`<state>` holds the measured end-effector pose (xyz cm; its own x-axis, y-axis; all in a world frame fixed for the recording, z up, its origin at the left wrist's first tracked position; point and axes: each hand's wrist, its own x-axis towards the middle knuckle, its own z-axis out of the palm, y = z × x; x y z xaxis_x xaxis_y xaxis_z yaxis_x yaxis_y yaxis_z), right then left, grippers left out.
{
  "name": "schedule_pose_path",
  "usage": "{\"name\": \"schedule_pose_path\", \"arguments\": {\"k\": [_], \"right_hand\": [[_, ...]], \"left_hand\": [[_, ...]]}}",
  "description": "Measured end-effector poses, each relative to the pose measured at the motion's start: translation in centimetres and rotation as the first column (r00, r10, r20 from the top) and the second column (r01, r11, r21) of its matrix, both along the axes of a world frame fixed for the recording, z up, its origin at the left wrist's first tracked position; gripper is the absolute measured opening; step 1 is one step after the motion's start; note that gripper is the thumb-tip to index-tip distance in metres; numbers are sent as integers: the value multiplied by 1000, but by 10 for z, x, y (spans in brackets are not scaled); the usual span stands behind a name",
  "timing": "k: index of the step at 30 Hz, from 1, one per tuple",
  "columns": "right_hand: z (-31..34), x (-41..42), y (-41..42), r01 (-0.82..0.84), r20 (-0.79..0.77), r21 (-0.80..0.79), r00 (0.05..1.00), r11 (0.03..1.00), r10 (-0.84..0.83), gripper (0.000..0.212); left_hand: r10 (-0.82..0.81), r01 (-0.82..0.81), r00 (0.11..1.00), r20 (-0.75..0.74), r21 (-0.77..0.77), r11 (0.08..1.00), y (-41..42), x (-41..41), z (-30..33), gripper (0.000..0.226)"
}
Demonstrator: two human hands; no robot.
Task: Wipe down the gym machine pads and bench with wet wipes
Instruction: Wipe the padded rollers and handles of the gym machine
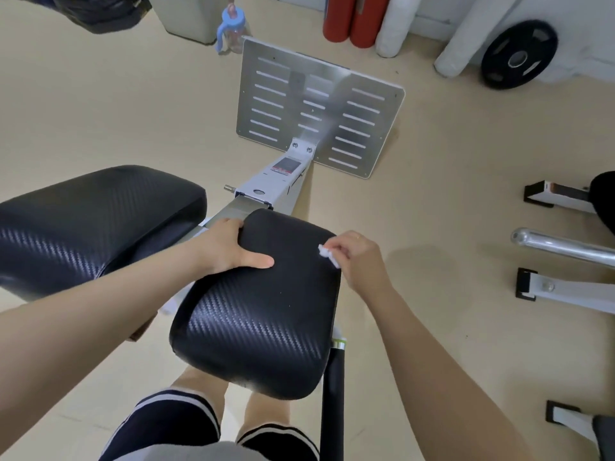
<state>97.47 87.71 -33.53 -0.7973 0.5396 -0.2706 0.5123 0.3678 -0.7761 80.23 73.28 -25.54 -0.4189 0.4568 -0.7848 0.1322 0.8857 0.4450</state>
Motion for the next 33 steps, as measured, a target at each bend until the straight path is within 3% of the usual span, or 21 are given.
{"name": "schedule_pose_path", "arguments": {"k": [2, 6, 8, 11, 14, 20, 27, 33], "right_hand": [[2, -3, -2, 60, 24, -9, 998, 998, -59, 18], [59, 21, -40, -133, -101, -19, 986, 991, 130, 17], [82, 40, -62, -183, -63, -101, 982, 978, 177, 12], [90, 49, -74, -145, -82, -120, 987, 982, 135, 11], [82, 27, -66, -120, -74, -96, 991, 988, 113, 8], [48, -25, -40, 87, 157, -72, 985, 994, -75, 14], [103, 5, -88, -117, 95, -139, 987, 983, 131, 11], [70, -39, -61, 11, 163, -122, 987, 992, 9, 11]], "left_hand": [[-19, 19, 1000, -4, 21, 1000, 0, 1, 4, 39], [65, -67, 997, 33, 61, 996, -8, 9, 24, 43], [92, -94, 994, 51, 48, 994, -21, 12, 32, 55], [32, -32, 999, 9, 11, 999, -42, 15, 38, 63], [59, -61, 995, 82, 30, 998, -51, 16, 45, 70], [42, -50, 989, 140, 54, 997, -53, 15, 49, 74], [38, -52, 985, 171, 76, 996, -58, 9, 45, 76], [28, -46, 983, 183, 96, 994, -59, 4, 38, 74]]}}
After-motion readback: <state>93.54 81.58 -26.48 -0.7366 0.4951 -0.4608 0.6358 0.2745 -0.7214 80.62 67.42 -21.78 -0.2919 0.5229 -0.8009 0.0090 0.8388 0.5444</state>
